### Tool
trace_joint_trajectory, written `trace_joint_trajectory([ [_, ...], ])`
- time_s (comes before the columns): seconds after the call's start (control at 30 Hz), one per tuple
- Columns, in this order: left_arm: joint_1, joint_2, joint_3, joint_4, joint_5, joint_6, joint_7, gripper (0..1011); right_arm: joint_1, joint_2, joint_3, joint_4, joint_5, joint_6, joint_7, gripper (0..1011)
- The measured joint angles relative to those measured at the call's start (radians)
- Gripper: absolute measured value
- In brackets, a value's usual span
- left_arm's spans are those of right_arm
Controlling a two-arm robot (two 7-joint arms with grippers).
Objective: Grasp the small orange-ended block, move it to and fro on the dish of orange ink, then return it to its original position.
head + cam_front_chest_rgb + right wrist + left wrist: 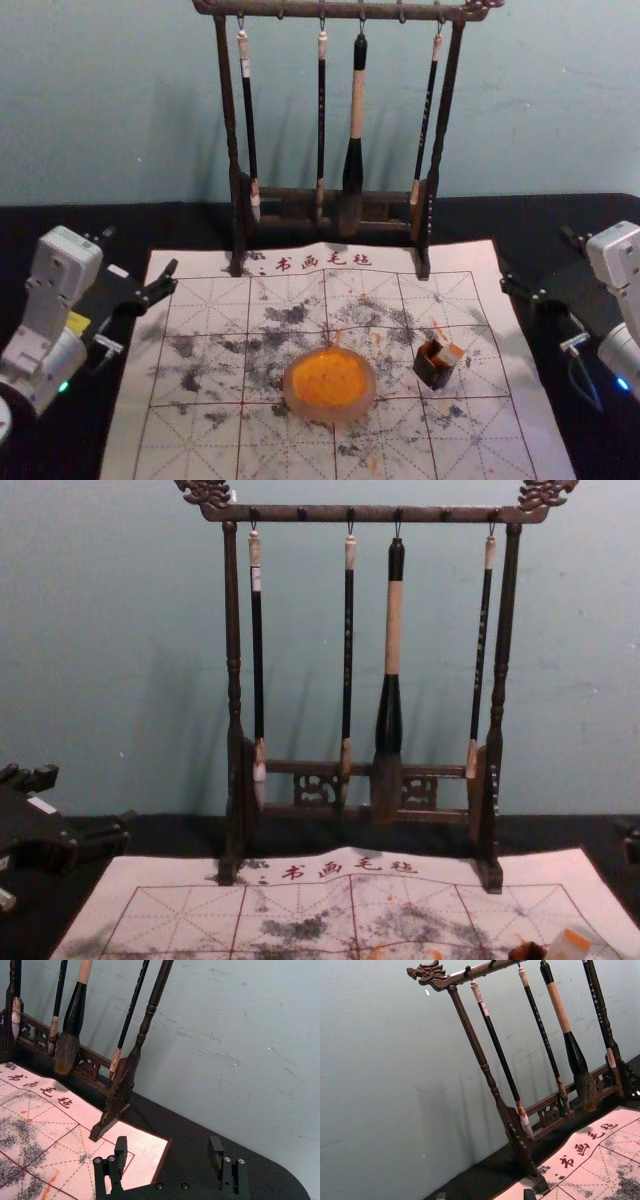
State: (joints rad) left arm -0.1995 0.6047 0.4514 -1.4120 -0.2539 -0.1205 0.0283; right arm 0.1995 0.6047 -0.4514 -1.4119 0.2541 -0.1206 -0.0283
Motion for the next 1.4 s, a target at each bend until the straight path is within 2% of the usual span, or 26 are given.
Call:
trace_joint_trajectory([
  [1.07, 0.000, 0.000, 0.000, 0.000, 0.000, 0.000, 0.000, 1001, 0.000, -0.001, 0.002, 0.000, 0.001, 0.000, 0.003, 1000],
  [1.23, 0.000, 0.000, 0.000, 0.000, 0.000, 0.000, 0.000, 1001, -0.006, -0.002, 0.030, 0.002, 0.040, -0.012, 0.049, 1000],
  [1.4, 0.000, 0.000, 0.000, 0.000, 0.000, 0.000, 0.000, 1001, -0.040, 0.013, 0.061, -0.032, 0.080, -0.035, 0.098, 1000],
])
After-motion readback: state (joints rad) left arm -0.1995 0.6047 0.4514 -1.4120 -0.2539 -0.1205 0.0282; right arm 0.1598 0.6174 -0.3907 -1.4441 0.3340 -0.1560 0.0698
